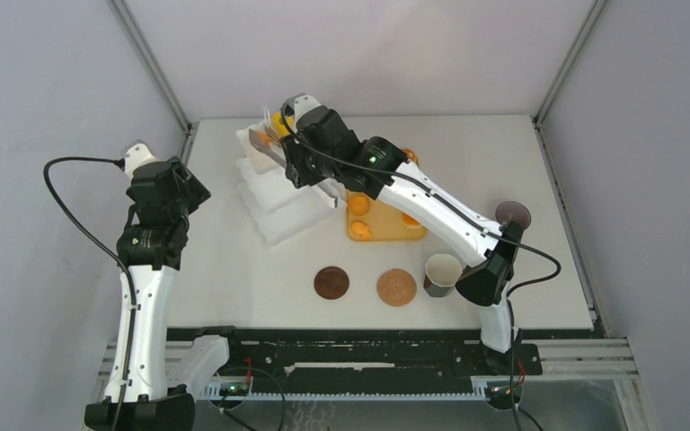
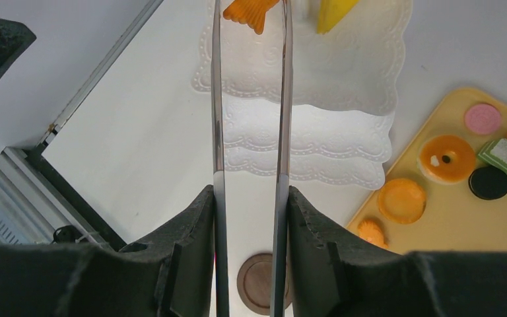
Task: Serve the afternoon tea
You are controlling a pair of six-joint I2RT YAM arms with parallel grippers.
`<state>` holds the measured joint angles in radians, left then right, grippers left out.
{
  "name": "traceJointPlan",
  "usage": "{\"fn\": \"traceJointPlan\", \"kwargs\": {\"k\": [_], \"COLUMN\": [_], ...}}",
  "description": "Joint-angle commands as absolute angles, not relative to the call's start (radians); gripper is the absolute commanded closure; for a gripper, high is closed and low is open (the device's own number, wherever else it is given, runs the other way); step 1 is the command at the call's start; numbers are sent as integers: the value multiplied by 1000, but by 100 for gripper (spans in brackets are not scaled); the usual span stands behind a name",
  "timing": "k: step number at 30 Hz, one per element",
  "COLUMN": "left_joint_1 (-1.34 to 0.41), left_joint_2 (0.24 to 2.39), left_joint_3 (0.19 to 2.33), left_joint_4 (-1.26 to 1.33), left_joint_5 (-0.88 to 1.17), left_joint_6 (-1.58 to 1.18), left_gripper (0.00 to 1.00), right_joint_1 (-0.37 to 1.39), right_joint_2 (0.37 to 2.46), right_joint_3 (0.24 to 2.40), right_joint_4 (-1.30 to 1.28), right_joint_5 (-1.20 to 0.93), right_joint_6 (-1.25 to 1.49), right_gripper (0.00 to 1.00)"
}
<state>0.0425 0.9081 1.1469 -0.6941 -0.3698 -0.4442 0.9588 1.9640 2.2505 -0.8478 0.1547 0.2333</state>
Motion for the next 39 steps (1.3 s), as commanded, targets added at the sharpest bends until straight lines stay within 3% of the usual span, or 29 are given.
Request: {"fn": "traceJointPlan", "kwargs": {"k": [1,11,19,21,27,29,34,39], "left_joint_1": [53,53,53,54,53,53,53,53], "left_joint_2": [901,889,878,875,865,864,862,862], "left_joint_3": [1172,1162,1159,1159,1164,1164,1149,1128], "left_joint_4": [-661,-661,-666,-667,-667,-666,-656,-629], "left_joint_5": [-359,-351,-350,-349,-342,-339,-318,-266], "left_joint_6": [-442,-444,-443,-442,-445,-445,-456,-473], "left_gripper": [31,31,31,31,31,31,31,32], "right_joint_1": [954,954,997,1011,1037,1037,982,875], "right_joint_2": [1961,1928,1795,1747,1488,1387,1221,1226], "right_joint_3": [2313,2267,2143,2093,1757,1619,1353,1216], "right_joint_4": [-769,-761,-725,-714,-616,-577,-621,-702], "right_joint_5": [143,140,121,124,190,232,315,297], "right_joint_6": [249,260,256,261,276,293,387,449], "right_gripper": [53,50,67,75,89,99,100,100]}}
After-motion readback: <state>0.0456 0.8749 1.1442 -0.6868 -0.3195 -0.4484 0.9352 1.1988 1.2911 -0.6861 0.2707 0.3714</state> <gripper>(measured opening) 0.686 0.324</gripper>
